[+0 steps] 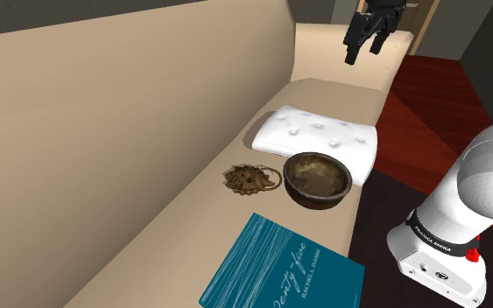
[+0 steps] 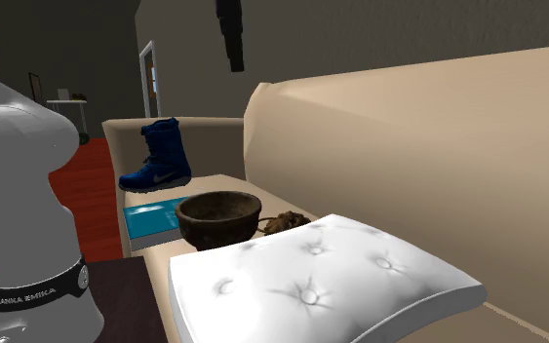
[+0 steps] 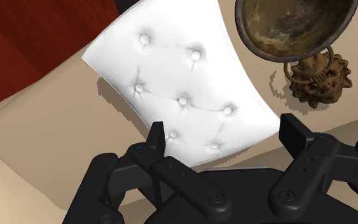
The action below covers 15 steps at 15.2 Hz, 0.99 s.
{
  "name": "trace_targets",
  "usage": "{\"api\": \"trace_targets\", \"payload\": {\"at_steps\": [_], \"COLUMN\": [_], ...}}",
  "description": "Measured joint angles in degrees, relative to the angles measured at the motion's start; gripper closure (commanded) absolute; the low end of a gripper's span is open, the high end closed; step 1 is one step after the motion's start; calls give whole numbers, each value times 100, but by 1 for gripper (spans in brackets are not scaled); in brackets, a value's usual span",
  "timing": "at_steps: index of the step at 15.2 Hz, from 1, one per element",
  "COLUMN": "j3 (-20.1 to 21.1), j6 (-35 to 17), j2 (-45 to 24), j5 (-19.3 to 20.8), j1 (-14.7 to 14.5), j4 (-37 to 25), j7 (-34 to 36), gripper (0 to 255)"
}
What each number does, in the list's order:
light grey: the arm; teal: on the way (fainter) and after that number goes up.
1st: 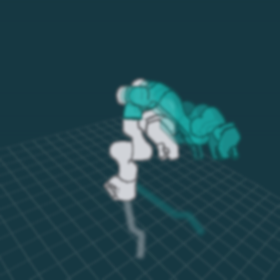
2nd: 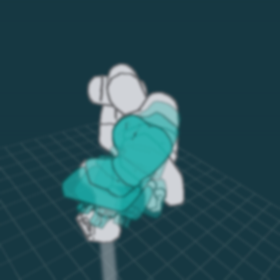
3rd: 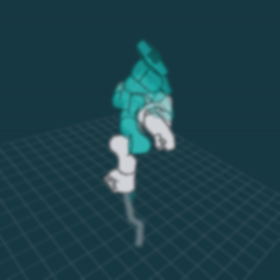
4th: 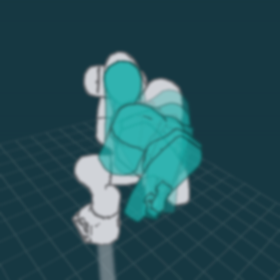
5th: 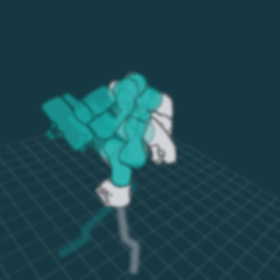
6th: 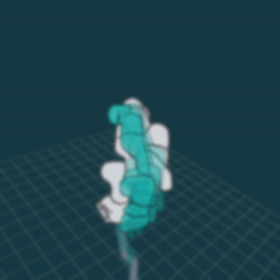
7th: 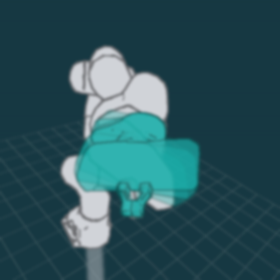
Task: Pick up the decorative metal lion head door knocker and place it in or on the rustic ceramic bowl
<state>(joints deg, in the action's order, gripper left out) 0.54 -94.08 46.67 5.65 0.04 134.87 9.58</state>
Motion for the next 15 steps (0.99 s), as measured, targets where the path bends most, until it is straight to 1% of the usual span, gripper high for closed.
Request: {"api": "trace_targets", "payload": {"at_steps": [1,4,9,15], "j3": [0,78,295,570], "j6": [0,-299,-1061,-2050], "j2": [0,-140,-611,-1399], "j5": [0,-65,-226,-393], "j1": [0,-41,-150,-283], "j4": [0,237,699,1101], "j7": [0,112,401,746], "gripper": [0,0,0,0]}}
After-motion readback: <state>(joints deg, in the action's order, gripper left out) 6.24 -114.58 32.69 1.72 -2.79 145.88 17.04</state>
